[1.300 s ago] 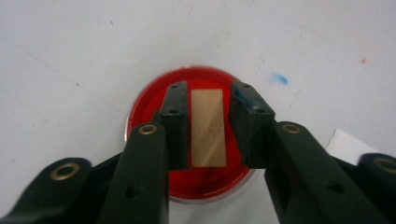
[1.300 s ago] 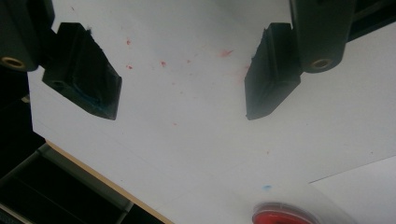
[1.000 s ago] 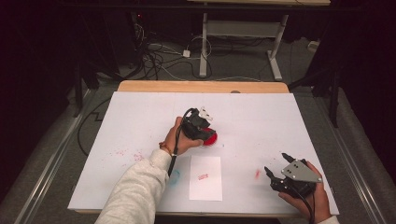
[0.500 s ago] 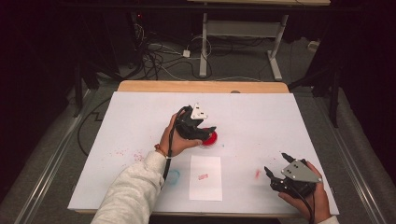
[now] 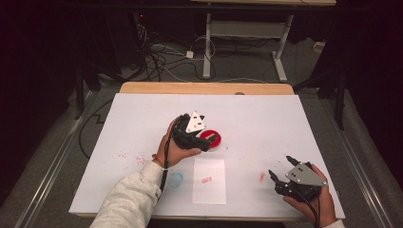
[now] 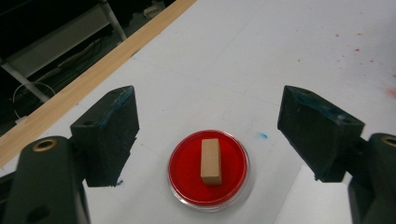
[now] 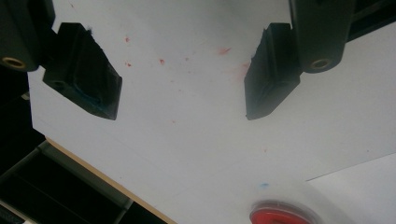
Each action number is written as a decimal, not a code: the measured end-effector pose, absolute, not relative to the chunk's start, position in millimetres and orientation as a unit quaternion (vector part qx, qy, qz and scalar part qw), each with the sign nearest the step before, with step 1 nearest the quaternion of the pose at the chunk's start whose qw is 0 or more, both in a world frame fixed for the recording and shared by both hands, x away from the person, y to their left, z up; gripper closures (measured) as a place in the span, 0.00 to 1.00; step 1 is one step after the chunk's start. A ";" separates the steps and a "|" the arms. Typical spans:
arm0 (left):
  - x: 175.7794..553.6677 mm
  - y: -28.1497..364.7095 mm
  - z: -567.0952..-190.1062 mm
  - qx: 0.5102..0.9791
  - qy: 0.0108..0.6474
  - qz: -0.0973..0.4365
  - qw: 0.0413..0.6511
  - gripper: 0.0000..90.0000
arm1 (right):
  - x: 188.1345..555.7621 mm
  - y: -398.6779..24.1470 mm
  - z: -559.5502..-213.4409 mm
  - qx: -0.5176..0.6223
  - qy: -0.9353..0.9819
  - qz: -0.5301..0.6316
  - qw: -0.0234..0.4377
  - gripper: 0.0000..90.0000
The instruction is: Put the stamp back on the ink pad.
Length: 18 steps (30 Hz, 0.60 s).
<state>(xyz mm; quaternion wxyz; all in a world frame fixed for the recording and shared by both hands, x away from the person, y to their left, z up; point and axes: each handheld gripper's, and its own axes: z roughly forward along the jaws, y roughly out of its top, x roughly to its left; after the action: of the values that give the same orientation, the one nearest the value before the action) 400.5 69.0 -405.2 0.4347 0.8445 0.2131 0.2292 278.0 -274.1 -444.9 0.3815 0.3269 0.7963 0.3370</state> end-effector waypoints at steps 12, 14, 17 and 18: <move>374.5 83.0 -407.9 0.848 0.188 0.259 0.422 0.22 | 275.1 -274.1 -442.0 0.325 0.792 0.346 0.384 0.31; 369.9 85.1 -407.5 0.850 0.186 0.262 0.417 0.22 | 274.5 -274.0 -441.5 0.322 0.790 0.349 0.388 0.32; 361.1 89.1 -406.6 0.846 0.181 0.272 0.420 0.22 | 273.3 -274.1 -439.8 0.319 0.787 0.355 0.391 0.32; 358.1 90.5 -405.9 0.845 0.180 0.276 0.420 0.22 | 273.0 -274.1 -439.5 0.318 0.786 0.356 0.392 0.32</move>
<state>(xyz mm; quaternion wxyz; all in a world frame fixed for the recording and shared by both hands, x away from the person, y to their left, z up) 358.1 90.5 -405.9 0.4204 0.8453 0.1799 0.2762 273.0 -274.1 -439.5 0.3917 0.3180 0.7865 0.3563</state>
